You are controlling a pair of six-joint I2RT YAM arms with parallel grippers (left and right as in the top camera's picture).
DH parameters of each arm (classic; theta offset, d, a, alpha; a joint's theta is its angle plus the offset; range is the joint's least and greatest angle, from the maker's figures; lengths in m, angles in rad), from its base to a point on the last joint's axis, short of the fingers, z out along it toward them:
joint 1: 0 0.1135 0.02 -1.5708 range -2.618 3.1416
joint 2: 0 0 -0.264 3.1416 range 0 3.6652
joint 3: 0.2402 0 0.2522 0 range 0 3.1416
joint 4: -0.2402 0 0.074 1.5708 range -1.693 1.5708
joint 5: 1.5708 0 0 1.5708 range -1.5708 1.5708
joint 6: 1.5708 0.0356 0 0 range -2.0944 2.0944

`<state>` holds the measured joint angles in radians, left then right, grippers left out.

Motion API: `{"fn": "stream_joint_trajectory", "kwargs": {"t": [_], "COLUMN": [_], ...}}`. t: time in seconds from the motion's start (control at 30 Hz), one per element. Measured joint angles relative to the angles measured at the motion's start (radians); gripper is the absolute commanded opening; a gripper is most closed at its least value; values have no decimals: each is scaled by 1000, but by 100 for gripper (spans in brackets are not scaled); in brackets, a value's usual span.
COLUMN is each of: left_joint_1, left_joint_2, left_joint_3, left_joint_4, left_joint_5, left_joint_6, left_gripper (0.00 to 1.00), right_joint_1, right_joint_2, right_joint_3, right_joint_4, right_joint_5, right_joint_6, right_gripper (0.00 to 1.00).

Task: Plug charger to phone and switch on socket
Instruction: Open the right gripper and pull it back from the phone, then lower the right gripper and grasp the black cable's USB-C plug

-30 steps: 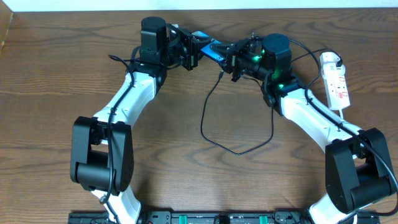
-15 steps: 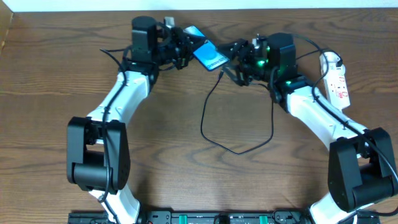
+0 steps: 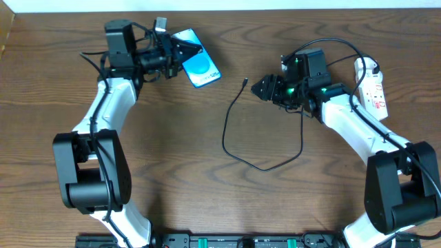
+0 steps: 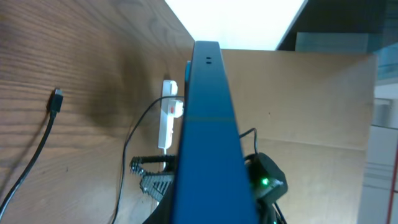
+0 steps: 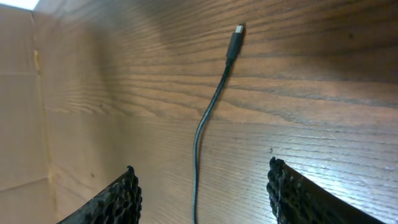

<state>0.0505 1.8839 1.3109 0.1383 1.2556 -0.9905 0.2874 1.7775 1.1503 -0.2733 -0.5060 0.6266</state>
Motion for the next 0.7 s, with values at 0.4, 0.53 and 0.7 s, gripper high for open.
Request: {"fn": "stream_joint_trajectory", "kwargs": {"t": [0.4,0.53,0.7], "left_joint_1": [102,100,100], "left_joint_2": [0,0,0], "left_joint_3": [0,0,0], "left_joint_4": [0,0,0], "left_joint_5": [85,89,93], "left_joint_6": [5,9,13], "left_gripper": [7,7,8], "right_joint_1": [56,82,124], "right_joint_2": [138,313,525], "right_joint_3": [536,791,958], "right_joint_4": [-474,-630,-679], "right_joint_5": [175,204,225], "right_joint_6": [-151,-181,-179], "right_gripper": [54,50,42]}}
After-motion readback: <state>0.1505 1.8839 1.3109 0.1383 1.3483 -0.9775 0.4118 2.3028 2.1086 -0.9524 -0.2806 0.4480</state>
